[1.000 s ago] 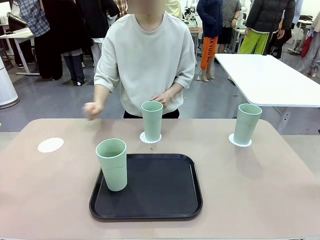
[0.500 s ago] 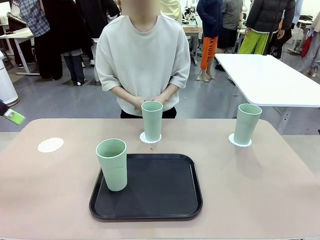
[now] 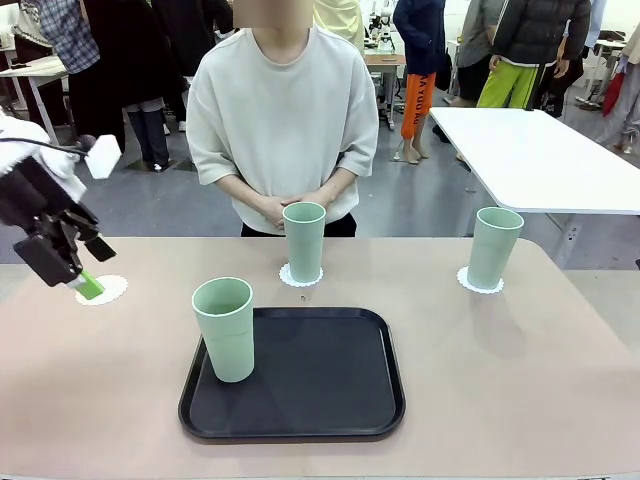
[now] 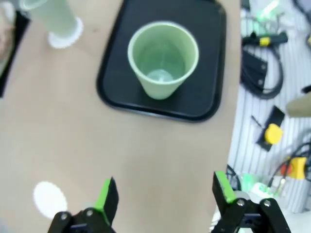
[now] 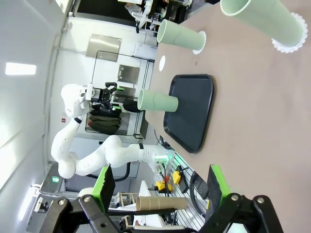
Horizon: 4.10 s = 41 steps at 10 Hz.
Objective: Place coasters on the table and set cups on them.
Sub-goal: Take one Reusable plastic cup from the Flat Tray and place it on a coaster set by the human.
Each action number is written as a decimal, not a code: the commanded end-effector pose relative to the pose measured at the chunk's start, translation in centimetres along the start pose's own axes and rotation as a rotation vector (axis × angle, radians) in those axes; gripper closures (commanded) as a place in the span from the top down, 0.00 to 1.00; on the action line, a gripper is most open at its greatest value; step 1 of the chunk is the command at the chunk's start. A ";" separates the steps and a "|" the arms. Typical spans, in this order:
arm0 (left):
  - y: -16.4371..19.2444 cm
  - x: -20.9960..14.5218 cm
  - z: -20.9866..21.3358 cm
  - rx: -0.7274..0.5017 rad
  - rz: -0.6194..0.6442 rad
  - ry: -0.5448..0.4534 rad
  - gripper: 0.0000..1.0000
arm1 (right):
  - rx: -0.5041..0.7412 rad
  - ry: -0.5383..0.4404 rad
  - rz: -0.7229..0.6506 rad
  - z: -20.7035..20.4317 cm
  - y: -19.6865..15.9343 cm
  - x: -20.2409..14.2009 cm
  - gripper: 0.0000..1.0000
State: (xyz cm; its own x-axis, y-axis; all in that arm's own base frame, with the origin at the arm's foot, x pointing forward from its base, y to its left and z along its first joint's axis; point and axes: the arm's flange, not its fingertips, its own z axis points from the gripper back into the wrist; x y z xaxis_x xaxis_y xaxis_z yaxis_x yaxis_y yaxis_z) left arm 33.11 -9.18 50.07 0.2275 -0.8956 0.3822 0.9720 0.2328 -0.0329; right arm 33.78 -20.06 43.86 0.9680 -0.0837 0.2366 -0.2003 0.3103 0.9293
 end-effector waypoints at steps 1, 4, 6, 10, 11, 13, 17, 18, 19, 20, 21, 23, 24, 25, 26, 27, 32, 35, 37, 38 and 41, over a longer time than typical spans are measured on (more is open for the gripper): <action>0.7 0.7 -0.9 0.036 -0.051 -0.012 1.00 | -0.004 -0.007 -0.012 0.1 0.1 0.2 1.00; -0.2 0.8 -0.5 0.005 -0.025 0.002 1.00 | -0.004 -0.007 -0.012 0.1 0.1 0.2 1.00; -0.2 0.8 -0.5 0.005 -0.025 0.002 1.00 | -0.004 -0.007 -0.012 0.1 0.1 0.2 1.00; 3.3 -3.3 -4.6 -0.127 -0.130 -0.296 1.00 | -0.004 -0.007 -0.012 0.1 0.1 0.2 1.00; 4.1 -4.1 -5.5 -0.147 -0.176 -0.357 1.00 | -0.004 -0.007 -0.012 0.1 0.1 0.2 1.00; 4.9 -5.0 -7.8 -0.158 -0.231 -0.482 1.00 | -0.004 -0.007 -0.012 0.1 0.1 0.2 1.00; 4.5 -5.0 -13.1 -0.177 -0.241 -0.499 1.00 | -0.004 -0.007 -0.012 0.1 0.1 0.2 1.00; 4.4 -5.2 -13.0 -0.167 -0.239 -0.497 1.00 | -0.004 -0.007 -0.012 0.1 0.1 0.2 1.00; 4.0 -5.2 -12.2 -0.113 -0.214 -0.505 1.00 | -0.004 -0.007 -0.012 0.1 0.1 0.2 1.00; 3.3 -4.2 -10.0 -0.047 -0.129 -0.424 1.00 | -0.004 -0.007 -0.012 0.1 0.1 0.2 1.00; 5.3 -4.7 -13.0 -0.174 -0.216 -0.476 1.00 | -0.004 -0.007 -0.012 0.1 0.1 0.2 1.00; 5.3 -4.7 -13.0 -0.174 -0.216 -0.476 1.00 | -0.004 -0.007 -0.012 0.1 0.1 0.2 1.00; 5.5 -4.4 -11.9 -0.141 -0.196 -0.459 1.00 | -0.004 -0.007 -0.012 0.1 0.1 0.2 1.00; 6.5 -5.1 -11.8 -0.125 -0.225 -0.552 1.00 | -0.004 -0.007 -0.012 0.1 0.1 0.2 1.00; 6.9 -6.2 -12.8 -0.130 -0.251 -0.633 1.00 | -0.004 -0.007 -0.012 0.1 0.1 0.2 1.00; 6.9 -7.1 -13.4 -0.143 -0.268 -0.692 1.00 | -0.004 -0.007 -0.012 0.1 0.1 0.2 1.00; 6.5 -9.8 -19.1 -0.165 -0.236 -0.870 1.00 | -0.004 -0.007 -0.012 0.1 0.1 0.2 1.00; 6.3 -9.5 -20.9 -0.127 -0.238 -0.925 1.00 | -0.004 -0.007 -0.012 0.1 0.1 0.2 1.00; 6.3 -9.1 -22.0 -0.140 -0.242 -0.948 1.00 | -0.004 -0.007 -0.012 0.1 0.1 0.2 1.00; 6.5 -8.8 -22.6 -0.159 -0.244 -0.947 1.00 | -0.004 -0.007 -0.012 0.1 0.1 0.2 1.00; 7.1 -7.9 -23.9 -0.166 -0.232 -0.957 1.00 | -0.004 -0.007 -0.012 0.1 0.1 0.2 1.00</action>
State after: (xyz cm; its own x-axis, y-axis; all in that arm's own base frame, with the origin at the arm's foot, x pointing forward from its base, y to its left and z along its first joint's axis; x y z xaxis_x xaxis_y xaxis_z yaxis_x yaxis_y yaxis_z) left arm 39.07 -8.85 25.50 0.0029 -0.2435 0.9699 0.9992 -0.0389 -0.0128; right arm 33.78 -20.09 43.81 0.9684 -0.0846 0.2344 -0.1977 0.3117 0.9294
